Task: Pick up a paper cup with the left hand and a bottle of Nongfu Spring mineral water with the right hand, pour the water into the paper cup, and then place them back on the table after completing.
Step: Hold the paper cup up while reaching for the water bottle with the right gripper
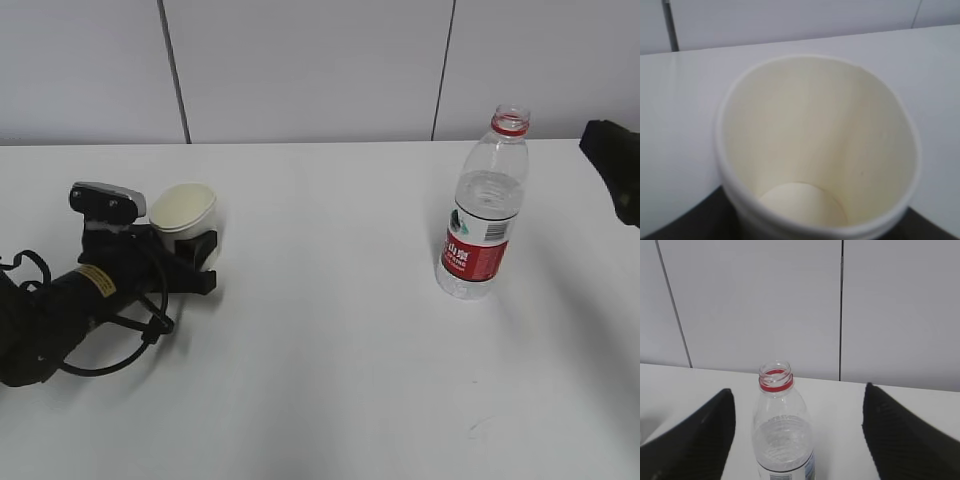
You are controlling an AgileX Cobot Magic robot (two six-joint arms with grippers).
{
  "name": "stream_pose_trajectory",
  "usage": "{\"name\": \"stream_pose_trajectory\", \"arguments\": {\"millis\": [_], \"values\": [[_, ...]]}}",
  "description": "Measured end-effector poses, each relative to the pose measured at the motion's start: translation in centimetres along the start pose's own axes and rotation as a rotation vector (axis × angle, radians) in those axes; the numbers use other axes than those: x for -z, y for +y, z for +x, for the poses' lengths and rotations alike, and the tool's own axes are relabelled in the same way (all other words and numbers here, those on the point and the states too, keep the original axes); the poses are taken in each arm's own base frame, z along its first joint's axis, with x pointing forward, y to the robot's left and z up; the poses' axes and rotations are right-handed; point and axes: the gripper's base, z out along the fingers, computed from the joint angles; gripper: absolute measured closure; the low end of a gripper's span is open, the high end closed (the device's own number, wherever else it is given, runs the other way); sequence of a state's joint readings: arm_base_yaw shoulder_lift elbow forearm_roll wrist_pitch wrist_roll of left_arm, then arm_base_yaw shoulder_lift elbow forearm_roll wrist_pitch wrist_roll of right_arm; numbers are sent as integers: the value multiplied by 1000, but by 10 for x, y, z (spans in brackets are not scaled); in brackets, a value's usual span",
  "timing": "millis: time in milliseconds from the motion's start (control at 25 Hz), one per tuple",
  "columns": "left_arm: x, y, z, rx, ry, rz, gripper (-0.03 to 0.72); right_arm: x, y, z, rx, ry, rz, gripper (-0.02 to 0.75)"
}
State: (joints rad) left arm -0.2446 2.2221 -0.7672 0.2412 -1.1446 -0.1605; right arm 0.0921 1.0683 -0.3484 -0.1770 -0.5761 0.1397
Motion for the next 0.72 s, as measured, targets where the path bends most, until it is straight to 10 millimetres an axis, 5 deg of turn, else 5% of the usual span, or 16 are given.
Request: {"name": "stream_pose_trajectory", "arguments": {"millis": [720], "values": [[1,-8,-3,-21,5,90,317,-35,3,41,-3,67,-70,153]]}}
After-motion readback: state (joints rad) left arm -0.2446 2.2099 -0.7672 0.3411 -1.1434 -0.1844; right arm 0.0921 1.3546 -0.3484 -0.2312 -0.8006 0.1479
